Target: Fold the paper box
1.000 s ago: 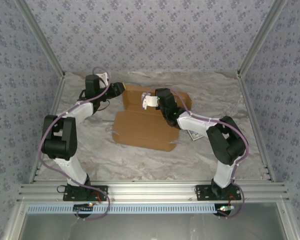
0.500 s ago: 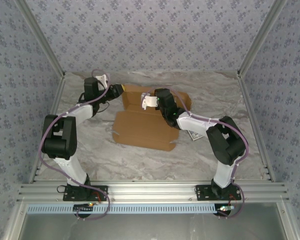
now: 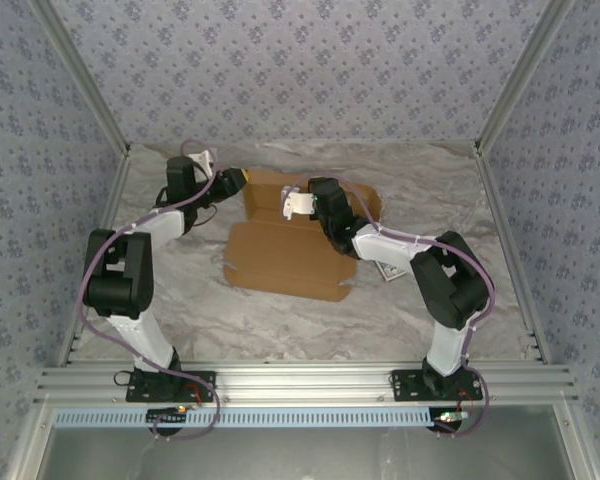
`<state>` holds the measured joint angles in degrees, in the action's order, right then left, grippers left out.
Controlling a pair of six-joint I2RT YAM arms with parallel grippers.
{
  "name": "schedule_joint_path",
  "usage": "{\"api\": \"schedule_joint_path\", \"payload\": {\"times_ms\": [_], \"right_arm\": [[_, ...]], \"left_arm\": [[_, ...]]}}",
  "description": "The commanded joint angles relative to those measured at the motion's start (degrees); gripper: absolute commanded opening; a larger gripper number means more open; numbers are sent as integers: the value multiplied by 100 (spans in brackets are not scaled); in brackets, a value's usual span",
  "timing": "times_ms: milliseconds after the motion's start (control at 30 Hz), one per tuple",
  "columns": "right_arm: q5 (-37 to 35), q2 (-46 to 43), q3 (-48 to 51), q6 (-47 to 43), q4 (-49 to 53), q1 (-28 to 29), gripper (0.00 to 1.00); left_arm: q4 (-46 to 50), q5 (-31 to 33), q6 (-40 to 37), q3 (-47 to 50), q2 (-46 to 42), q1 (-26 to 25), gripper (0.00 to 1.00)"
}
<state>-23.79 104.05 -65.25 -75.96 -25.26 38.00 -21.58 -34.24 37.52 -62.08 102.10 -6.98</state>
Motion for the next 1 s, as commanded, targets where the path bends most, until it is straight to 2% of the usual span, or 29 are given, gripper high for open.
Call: {"api": "schedule_joint_path", "payload": {"times_ms": [0, 167, 367, 533, 633, 767, 967], "right_arm": [[-118, 98, -14, -27, 34, -11, 0], [-109, 80, -19, -33, 47, -20, 0], [-100, 89, -32, -36, 47, -28, 0], [-76, 89, -58, -7, 88, -26, 0], [-81, 98, -69, 29, 139, -20, 0], [-90, 81, -58, 33, 143, -29, 0], [-78, 89, -71, 64, 188, -46, 0]], "left_arm": [[347, 260, -151, 29, -381, 116, 52], [193, 474, -514, 456, -928, 176, 59], [-439, 489, -1221, 1287, -1270, 130, 61], [-505, 871, -2257, 1435, -981, -271, 61], [-882, 1058, -2432, 1440, -754, -436, 61], [-743, 1565, -2896, 1186, -420, -640, 60], [-1199, 1703, -3079, 1100, -50, -697, 54]]}}
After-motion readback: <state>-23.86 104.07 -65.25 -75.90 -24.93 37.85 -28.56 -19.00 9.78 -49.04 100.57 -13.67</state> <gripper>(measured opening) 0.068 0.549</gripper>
